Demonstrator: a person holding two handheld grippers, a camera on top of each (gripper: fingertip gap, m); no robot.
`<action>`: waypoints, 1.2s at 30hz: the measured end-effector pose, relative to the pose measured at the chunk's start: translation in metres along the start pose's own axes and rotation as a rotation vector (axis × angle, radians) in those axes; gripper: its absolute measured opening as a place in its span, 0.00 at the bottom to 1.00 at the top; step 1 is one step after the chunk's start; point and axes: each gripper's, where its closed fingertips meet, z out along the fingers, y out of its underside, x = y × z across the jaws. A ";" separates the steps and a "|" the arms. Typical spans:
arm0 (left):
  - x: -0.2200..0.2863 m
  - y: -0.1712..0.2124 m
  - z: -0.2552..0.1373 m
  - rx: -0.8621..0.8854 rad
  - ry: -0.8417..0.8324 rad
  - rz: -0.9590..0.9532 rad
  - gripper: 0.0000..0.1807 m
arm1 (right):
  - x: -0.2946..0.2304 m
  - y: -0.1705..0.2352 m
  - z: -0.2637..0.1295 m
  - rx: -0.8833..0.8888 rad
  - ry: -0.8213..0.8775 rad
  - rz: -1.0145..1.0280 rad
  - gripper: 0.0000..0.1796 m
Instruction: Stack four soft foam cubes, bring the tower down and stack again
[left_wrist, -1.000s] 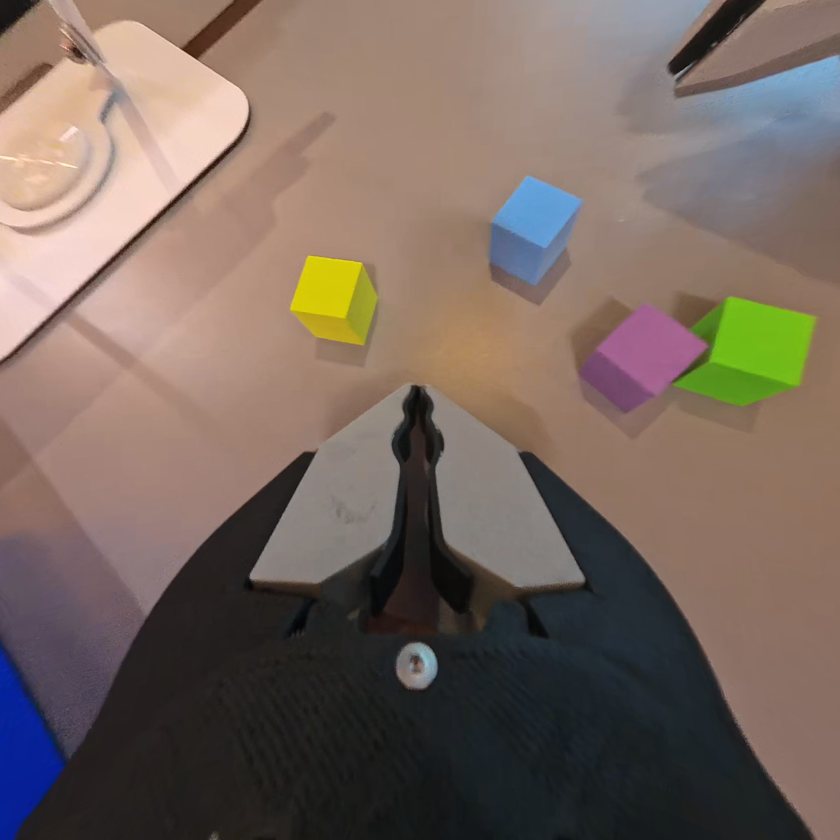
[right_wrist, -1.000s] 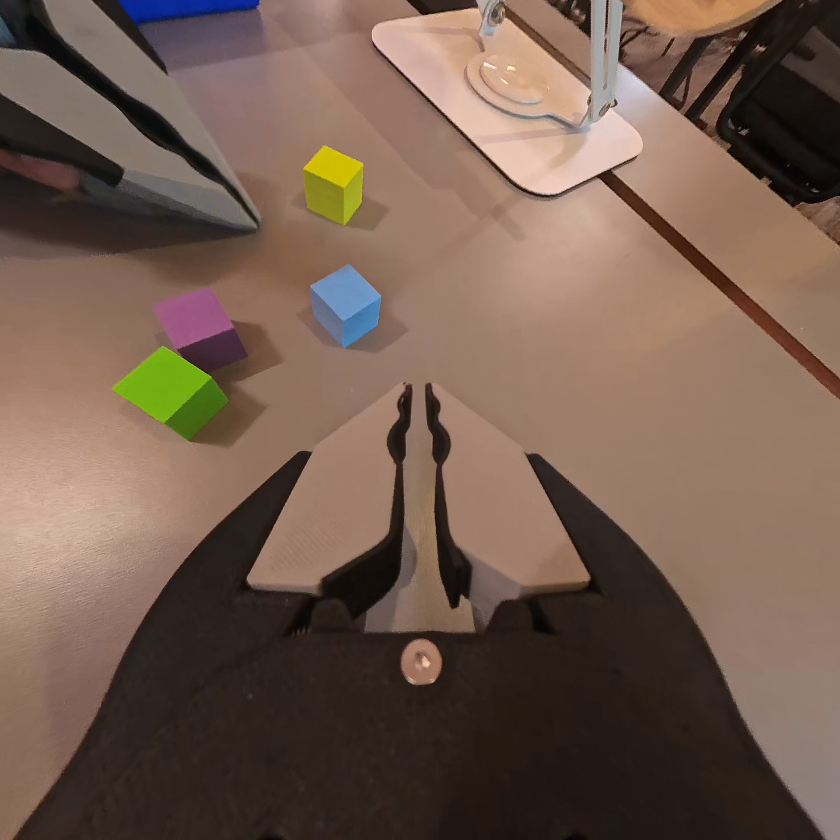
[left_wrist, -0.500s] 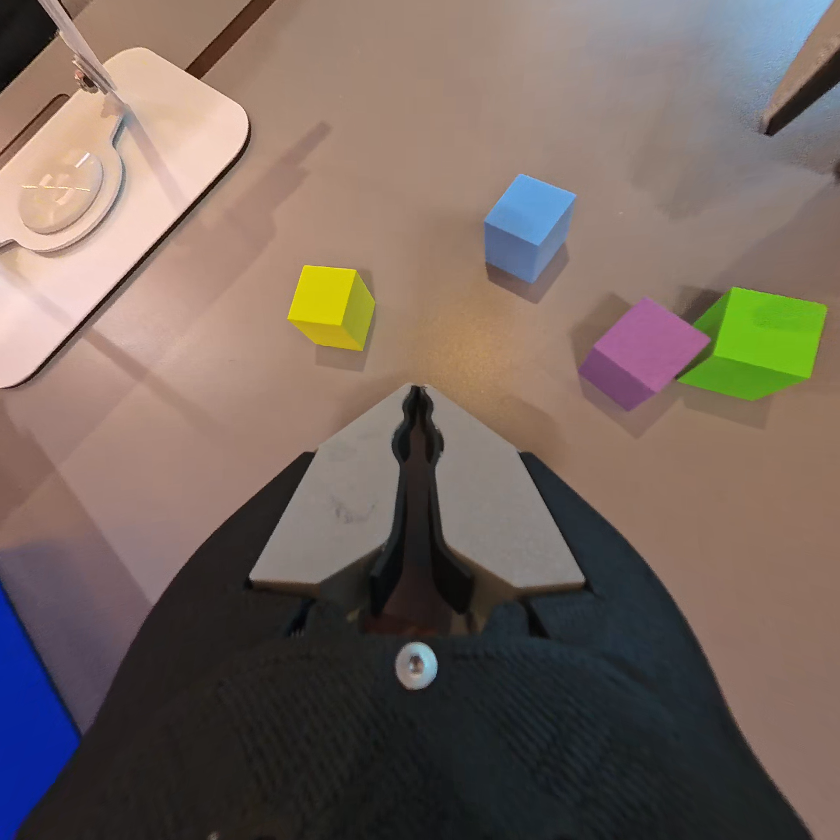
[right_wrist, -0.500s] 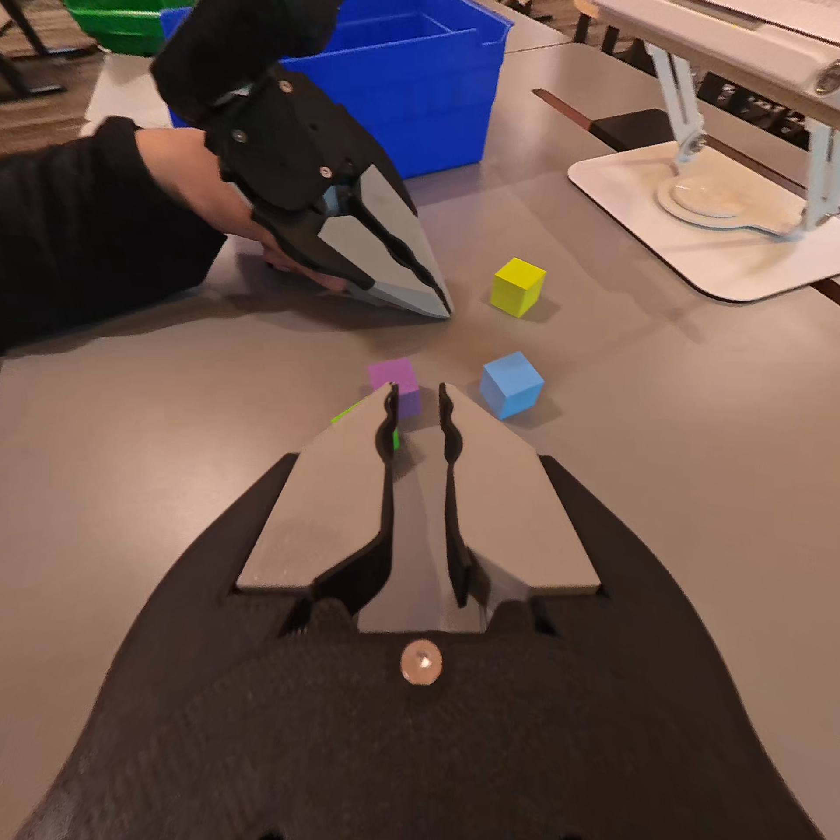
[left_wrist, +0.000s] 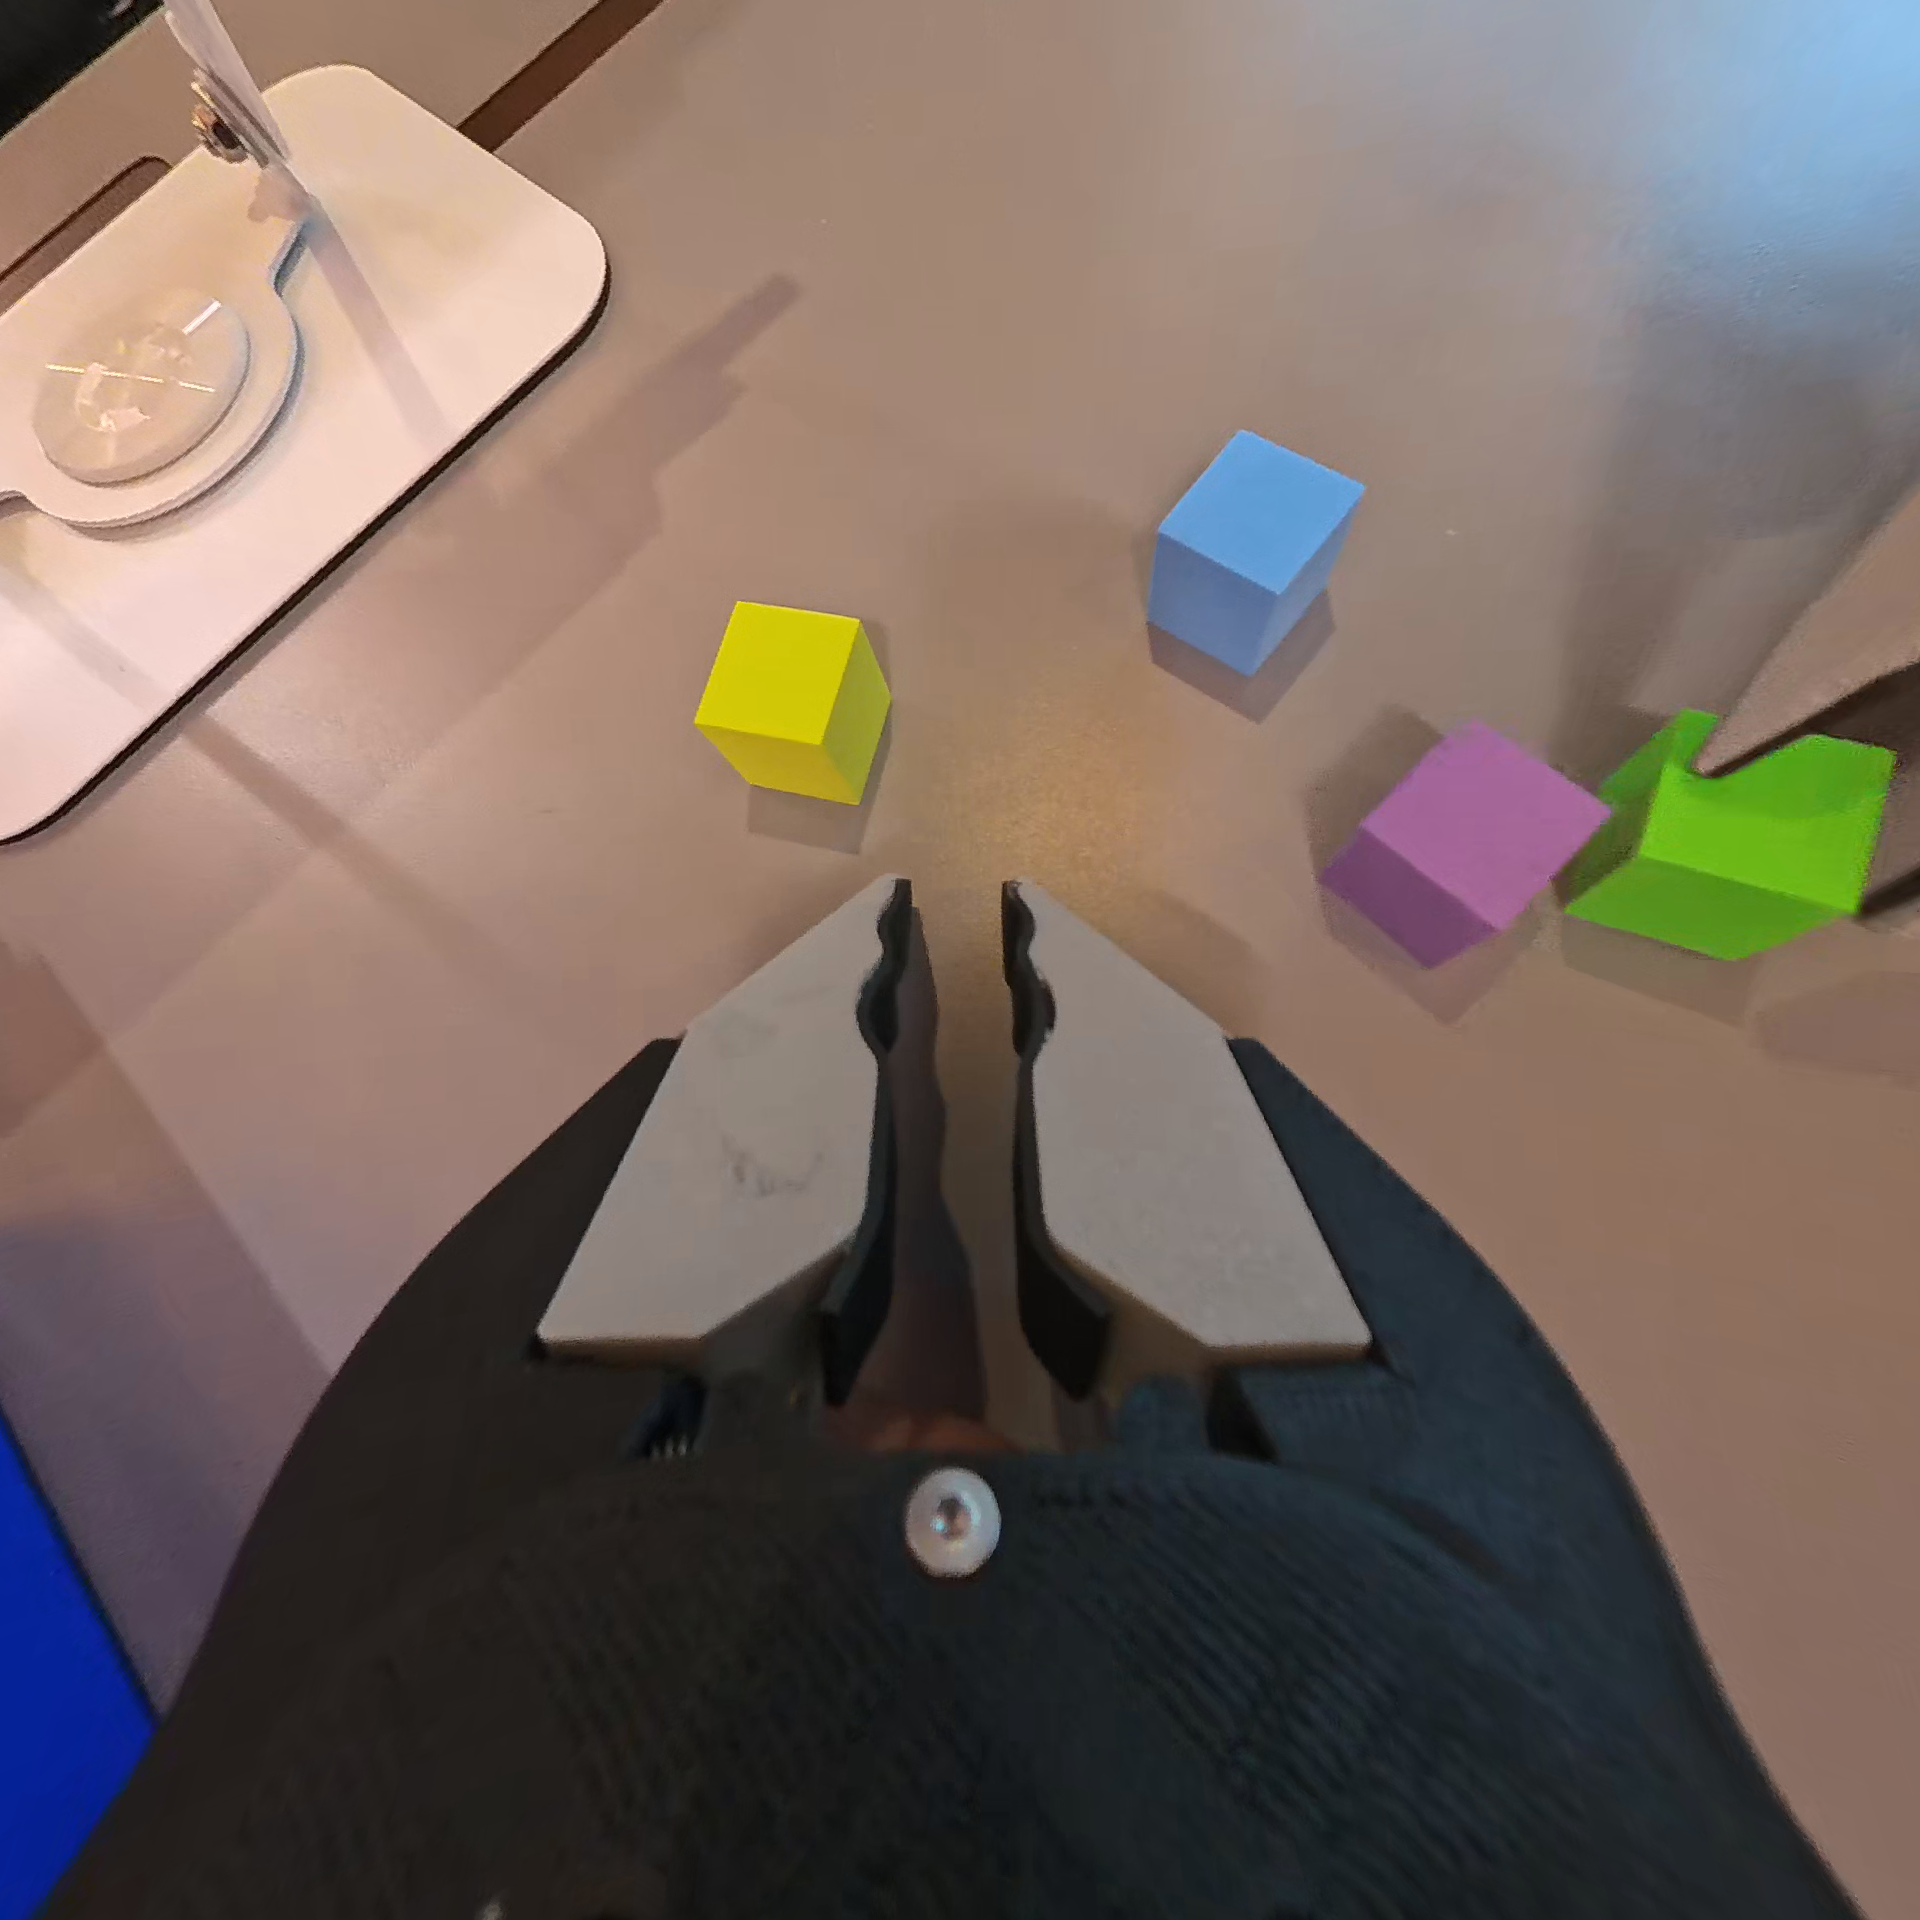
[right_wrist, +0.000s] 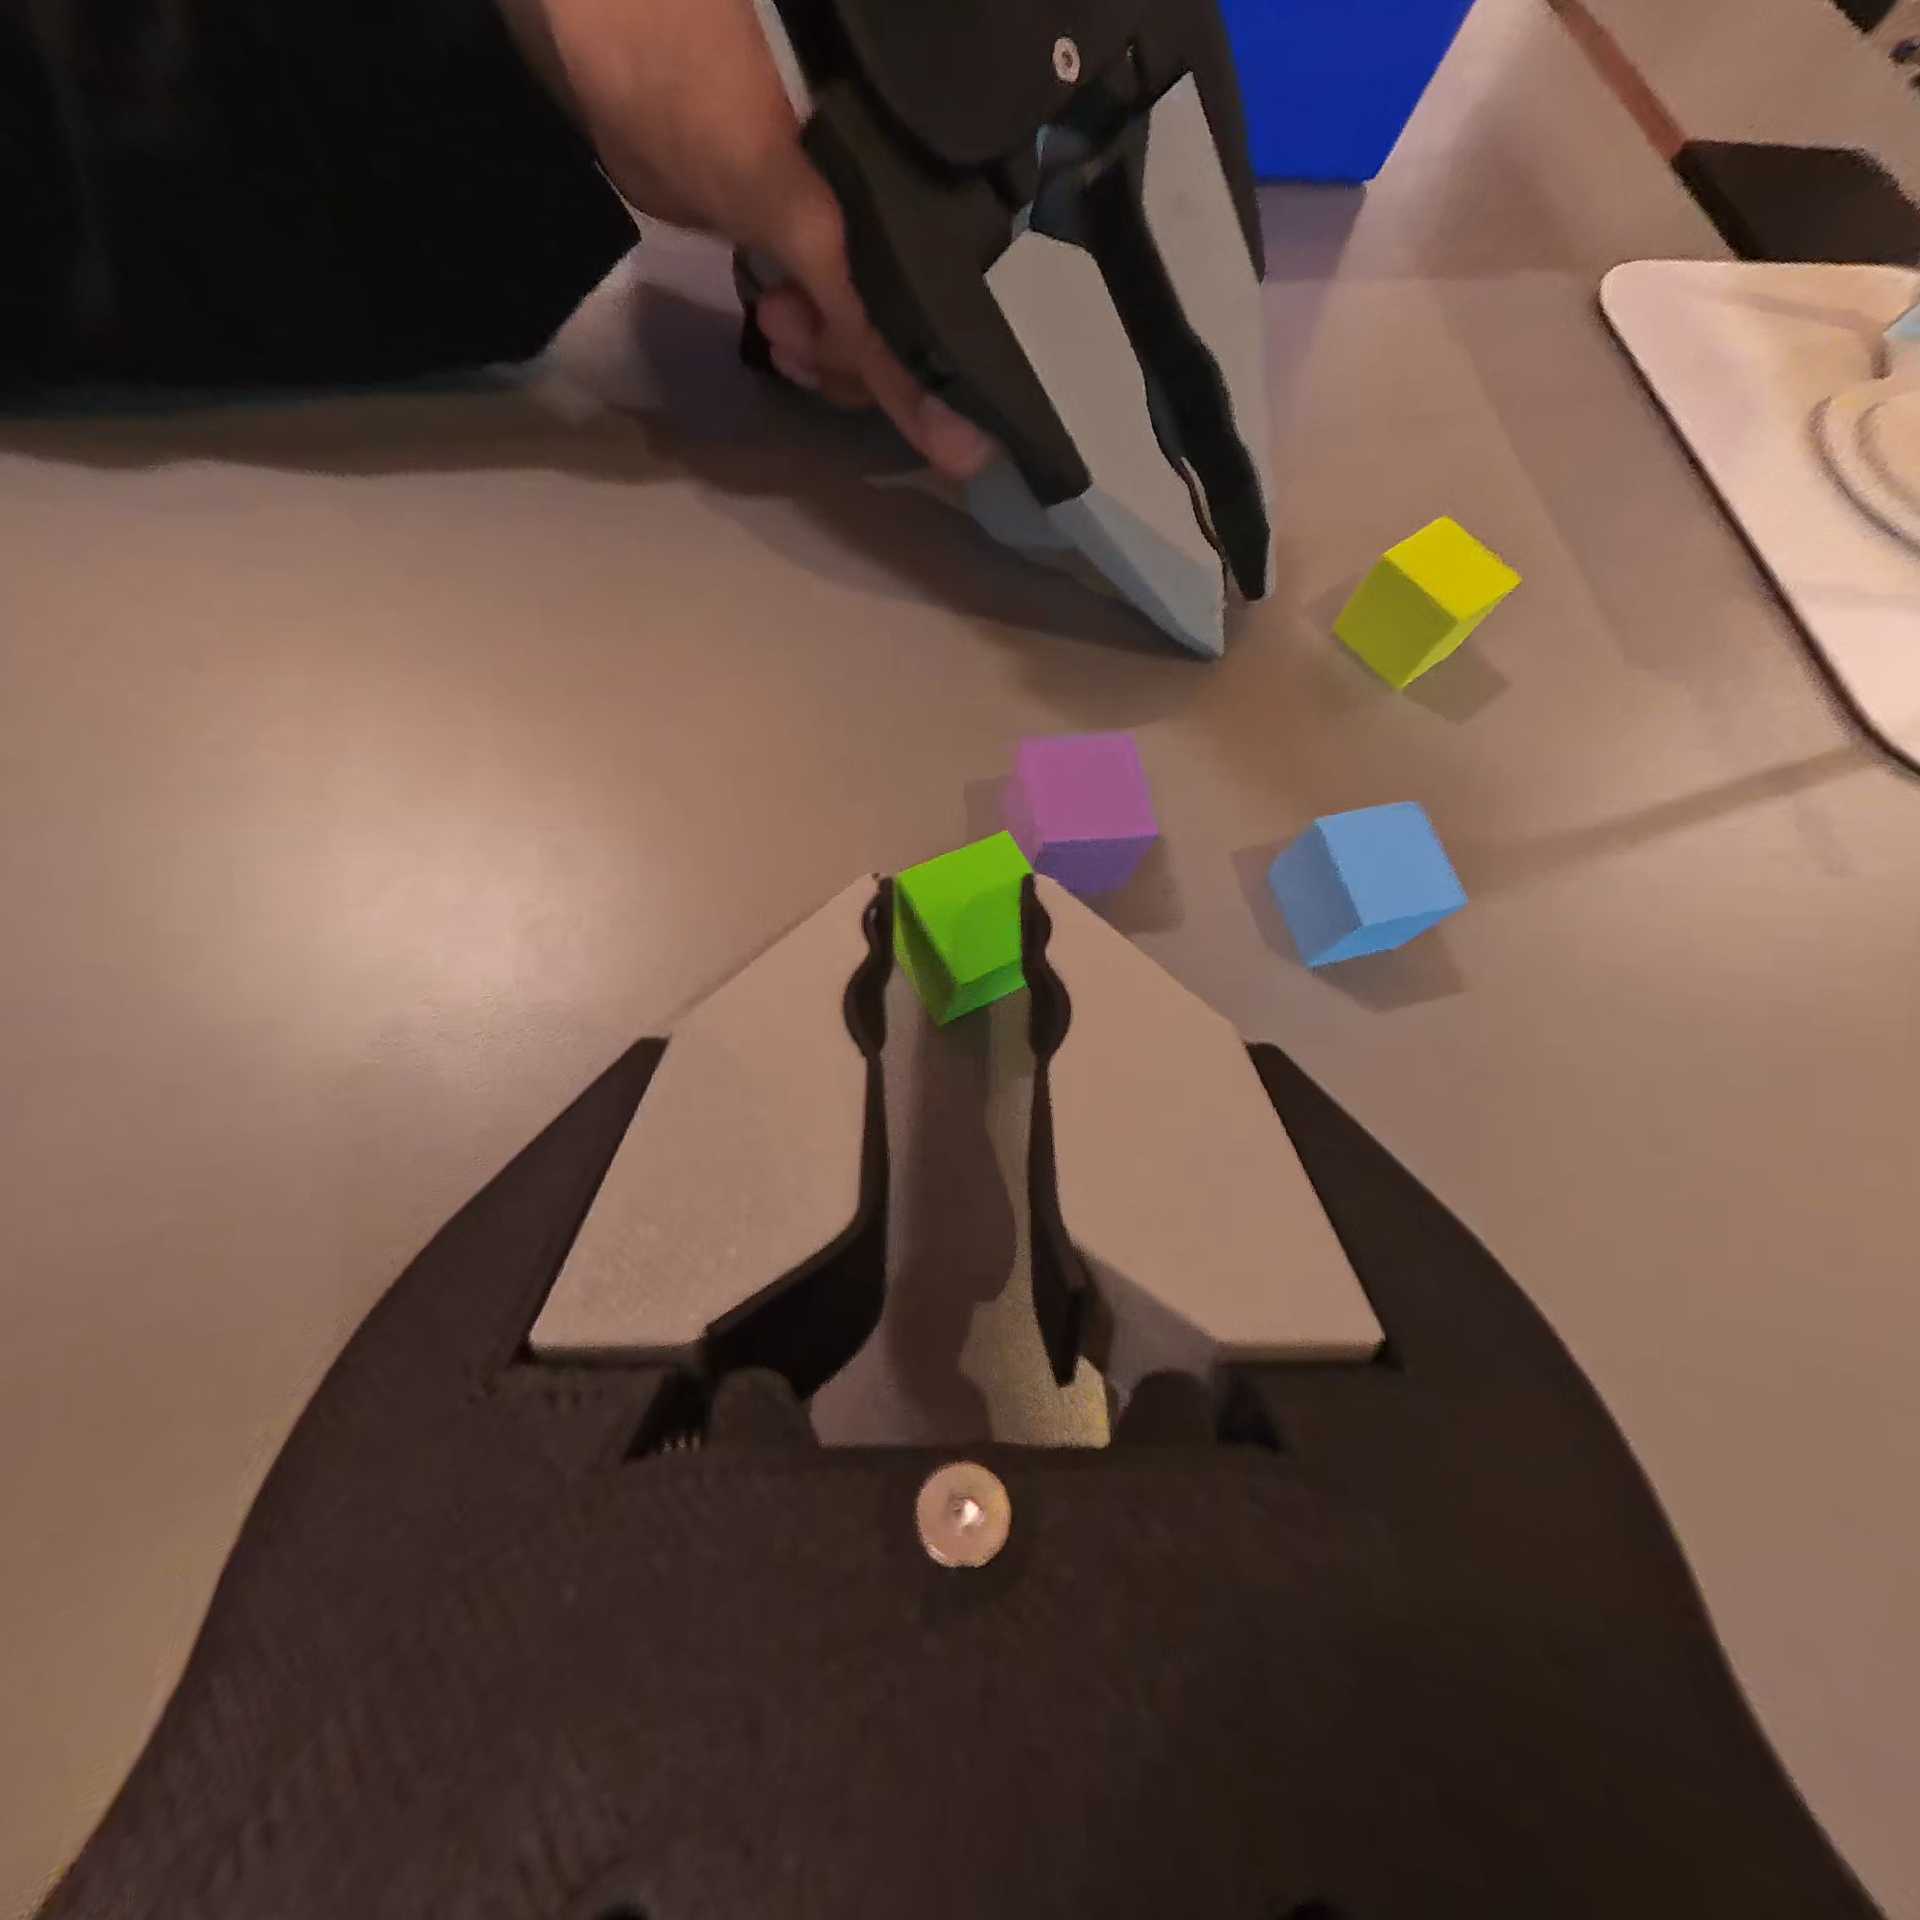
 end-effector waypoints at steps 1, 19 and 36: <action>0.000 0.000 0.000 0.000 0.002 -0.002 0.08 | 0.003 0.002 -0.001 -0.021 0.024 -0.021 0.11; 0.026 0.001 -0.006 0.001 0.206 -0.049 0.21 | 0.086 0.008 -0.058 0.043 0.372 0.218 0.05; 0.035 0.001 -0.006 0.000 0.212 -0.010 0.26 | 0.088 -0.005 -0.061 0.205 0.344 0.311 0.05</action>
